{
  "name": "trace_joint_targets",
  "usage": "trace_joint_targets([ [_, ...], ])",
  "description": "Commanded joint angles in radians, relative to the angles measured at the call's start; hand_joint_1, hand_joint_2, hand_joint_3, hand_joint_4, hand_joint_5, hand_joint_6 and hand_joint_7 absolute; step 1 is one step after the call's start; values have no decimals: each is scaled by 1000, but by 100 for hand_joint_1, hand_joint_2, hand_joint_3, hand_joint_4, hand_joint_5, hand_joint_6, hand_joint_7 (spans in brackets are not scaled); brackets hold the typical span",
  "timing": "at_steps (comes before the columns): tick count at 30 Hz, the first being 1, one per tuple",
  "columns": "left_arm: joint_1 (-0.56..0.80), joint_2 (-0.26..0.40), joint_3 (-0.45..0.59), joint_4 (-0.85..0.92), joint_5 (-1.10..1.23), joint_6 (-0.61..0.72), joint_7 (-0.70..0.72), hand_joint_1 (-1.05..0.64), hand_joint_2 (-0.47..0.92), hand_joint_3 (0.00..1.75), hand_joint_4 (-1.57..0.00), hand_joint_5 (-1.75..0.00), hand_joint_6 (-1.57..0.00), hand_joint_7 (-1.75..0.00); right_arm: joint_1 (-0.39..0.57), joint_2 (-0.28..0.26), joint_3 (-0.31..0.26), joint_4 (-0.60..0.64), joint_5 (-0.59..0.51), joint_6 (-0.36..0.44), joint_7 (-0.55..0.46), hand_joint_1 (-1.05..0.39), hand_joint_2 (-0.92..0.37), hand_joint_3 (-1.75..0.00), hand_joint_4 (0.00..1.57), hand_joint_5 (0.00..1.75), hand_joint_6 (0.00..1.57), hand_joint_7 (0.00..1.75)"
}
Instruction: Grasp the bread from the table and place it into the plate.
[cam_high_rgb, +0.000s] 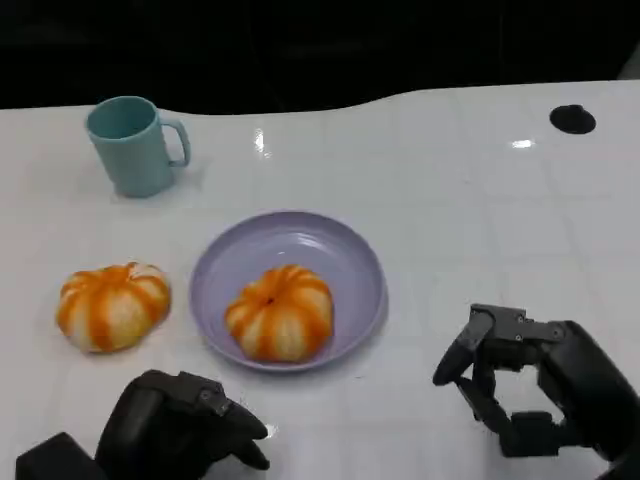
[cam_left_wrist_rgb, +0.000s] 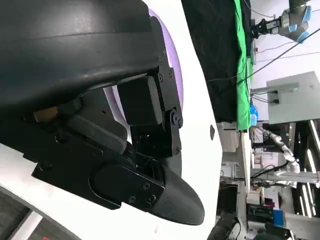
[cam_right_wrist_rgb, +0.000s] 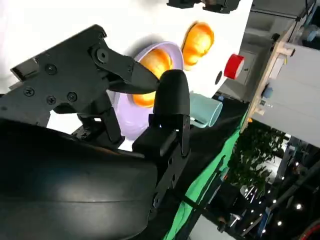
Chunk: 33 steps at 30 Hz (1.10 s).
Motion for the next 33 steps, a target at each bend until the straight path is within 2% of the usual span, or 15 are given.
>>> trace_joint_targets([
  [1,2,17,7,4,-2,-8,4,-105,90,0,-145,-65,-157,-22,26,14,-7,25,-21,-42,-22,-13,-48,-125,88,175,69,159],
  [7,2,17,9,7,-5,-19,-1,-105,90,0,-145,-65,-157,-23,19,30,-16,92,-32,-116,-39,-19,-47,-127,87,175,69,160],
  [16,4,16,10,8,-4,-15,3,-105,90,0,-145,-65,-157,-23,12,41,-24,140,-22,-164,-27,-19,-49,-124,88,175,67,162],
  [23,2,19,10,8,-6,-16,-1,-105,90,0,-145,-64,-157,-22,2,43,-25,166,-27,-192,-28,-20,-48,-125,87,175,67,162],
  [33,2,18,10,12,-2,-16,4,-105,90,0,-145,-64,-157,-22,-10,41,-28,172,-34,-182,-30,-19,-48,-126,87,175,69,160],
])
